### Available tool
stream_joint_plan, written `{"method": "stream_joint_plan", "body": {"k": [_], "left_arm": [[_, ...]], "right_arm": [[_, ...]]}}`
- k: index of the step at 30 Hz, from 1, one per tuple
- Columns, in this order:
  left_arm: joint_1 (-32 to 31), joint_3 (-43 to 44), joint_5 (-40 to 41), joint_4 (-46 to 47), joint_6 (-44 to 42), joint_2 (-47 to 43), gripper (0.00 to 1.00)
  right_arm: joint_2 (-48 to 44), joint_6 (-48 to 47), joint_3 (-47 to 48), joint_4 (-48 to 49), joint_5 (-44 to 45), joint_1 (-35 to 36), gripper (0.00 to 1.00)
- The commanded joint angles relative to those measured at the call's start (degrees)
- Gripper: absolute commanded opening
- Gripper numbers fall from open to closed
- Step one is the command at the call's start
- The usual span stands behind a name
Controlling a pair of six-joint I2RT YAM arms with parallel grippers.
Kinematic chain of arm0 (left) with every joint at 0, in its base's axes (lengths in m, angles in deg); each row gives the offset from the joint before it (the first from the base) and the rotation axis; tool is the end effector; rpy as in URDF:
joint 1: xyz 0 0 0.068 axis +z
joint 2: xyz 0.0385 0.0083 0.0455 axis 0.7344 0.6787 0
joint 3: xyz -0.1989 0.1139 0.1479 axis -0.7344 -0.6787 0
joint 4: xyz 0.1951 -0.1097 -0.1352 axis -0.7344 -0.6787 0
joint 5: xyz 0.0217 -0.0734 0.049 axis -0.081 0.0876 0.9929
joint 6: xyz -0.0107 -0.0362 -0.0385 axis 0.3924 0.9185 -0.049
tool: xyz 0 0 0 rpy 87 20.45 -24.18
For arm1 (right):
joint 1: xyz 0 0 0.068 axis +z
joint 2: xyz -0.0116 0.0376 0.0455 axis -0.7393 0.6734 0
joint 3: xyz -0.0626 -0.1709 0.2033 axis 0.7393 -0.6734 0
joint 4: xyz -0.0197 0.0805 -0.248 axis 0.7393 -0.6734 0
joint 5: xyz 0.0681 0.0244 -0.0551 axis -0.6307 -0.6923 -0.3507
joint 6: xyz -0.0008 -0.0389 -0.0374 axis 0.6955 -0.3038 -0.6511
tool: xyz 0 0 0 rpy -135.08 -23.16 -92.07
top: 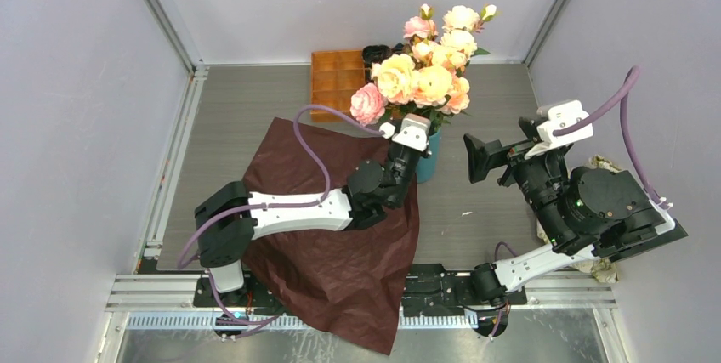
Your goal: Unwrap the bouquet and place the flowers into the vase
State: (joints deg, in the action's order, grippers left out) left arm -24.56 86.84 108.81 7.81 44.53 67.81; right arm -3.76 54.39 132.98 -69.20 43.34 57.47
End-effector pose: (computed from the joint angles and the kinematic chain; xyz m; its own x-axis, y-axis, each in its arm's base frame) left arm 0.1489 -0.3753 0.3689 0.3299 -0.2523 -0.9097 0.4334 0.8965 -0.0915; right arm 0.0216 0.0568 0.5151 0.0293 -0.1052 -0.9940 -0.2714 0.9563 -0.1092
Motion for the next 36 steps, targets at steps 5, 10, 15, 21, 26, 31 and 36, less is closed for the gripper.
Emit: {"method": "stream_joint_plan", "body": {"k": [5,10,15,21,26,31,36], "left_arm": [[-1.04,-1.27,4.35,5.51,0.75,1.41,0.18],[-1.06,-1.30,5.78,3.18,2.35,2.37,0.26],[-1.09,-1.78,7.32,1.26,4.60,2.41,0.39],[-1.65,-3.24,7.84,-7.06,9.80,-0.78,0.51],[-4.11,-7.06,10.65,-8.64,9.26,-4.03,0.54],[-10.46,-13.03,16.58,-3.69,3.00,-7.46,0.54],[-17.49,-16.61,24.47,4.68,-8.22,-10.55,0.55]], "right_arm": [[-0.84,0.74,-0.89,2.22,17.93,0.13,0.99],[-1.59,0.74,-1.52,2.73,17.84,0.11,0.99],[-1.92,0.74,-1.95,3.09,17.93,0.15,0.99],[-2.42,0.74,-2.54,3.46,17.85,0.10,0.99],[-3.07,1.36,-3.00,3.64,17.09,0.10,0.99],[-3.75,2.19,-3.03,3.74,16.83,0.09,0.99],[-3.45,3.89,-3.07,3.48,16.08,0.15,0.99]]}}
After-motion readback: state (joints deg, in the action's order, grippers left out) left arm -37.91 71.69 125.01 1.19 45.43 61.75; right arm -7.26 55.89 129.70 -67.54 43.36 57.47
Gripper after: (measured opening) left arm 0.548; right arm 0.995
